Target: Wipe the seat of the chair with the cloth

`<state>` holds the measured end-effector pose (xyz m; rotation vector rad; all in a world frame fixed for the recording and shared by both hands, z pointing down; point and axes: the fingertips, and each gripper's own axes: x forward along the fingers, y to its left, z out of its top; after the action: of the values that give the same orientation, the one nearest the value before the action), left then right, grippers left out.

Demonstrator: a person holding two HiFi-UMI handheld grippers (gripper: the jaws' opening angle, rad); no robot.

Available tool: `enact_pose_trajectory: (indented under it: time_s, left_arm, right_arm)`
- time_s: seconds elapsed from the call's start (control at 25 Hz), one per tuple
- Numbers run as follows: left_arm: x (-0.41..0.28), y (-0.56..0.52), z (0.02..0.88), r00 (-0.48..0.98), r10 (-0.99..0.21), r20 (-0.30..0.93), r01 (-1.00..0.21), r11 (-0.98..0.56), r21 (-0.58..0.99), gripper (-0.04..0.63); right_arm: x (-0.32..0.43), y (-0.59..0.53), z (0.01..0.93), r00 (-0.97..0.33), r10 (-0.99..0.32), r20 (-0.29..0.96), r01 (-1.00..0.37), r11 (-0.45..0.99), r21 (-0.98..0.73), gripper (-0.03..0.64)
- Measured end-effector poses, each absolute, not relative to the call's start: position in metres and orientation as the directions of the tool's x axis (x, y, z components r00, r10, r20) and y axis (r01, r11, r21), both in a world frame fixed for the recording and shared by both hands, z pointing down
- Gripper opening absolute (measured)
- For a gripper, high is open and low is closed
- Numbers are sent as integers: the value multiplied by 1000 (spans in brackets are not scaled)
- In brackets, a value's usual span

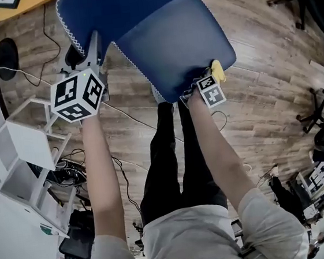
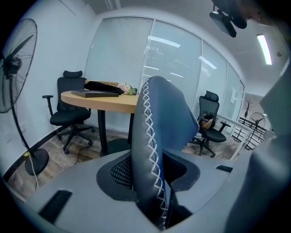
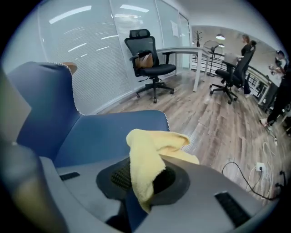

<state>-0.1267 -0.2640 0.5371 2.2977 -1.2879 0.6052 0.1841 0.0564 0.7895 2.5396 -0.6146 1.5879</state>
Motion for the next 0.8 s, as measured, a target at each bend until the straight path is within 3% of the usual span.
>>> enact_pose_trajectory:
  time_s: [0.52, 0.8]
  left_arm:
    - [-121, -261, 537, 510, -633, 583, -832, -535, 146, 164]
    - [-121, -261, 536, 515, -632, 579, -828, -541, 146, 163]
  right_arm:
    - [137, -55, 782, 403, -300, 865, -288, -938, -191, 78]
    - [129, -73, 784, 440, -248, 863, -270, -953, -136, 78]
